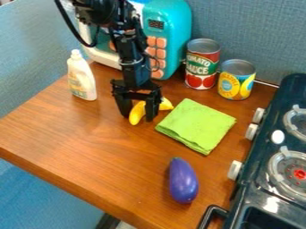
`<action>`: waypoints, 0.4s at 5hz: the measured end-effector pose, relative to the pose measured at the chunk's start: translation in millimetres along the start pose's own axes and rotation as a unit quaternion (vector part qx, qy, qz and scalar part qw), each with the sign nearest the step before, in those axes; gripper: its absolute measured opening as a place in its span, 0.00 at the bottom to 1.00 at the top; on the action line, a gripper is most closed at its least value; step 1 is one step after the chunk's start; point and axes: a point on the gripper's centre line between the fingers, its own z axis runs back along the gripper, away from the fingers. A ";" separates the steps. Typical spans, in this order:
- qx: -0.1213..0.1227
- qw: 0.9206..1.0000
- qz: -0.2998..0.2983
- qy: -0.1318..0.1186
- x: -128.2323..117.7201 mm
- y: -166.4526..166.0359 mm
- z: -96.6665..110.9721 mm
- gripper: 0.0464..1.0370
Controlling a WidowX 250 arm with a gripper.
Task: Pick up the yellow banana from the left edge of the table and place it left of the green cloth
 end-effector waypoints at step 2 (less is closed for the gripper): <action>-0.052 0.995 -0.013 -0.080 -27.1 -1.9 68.5 0.96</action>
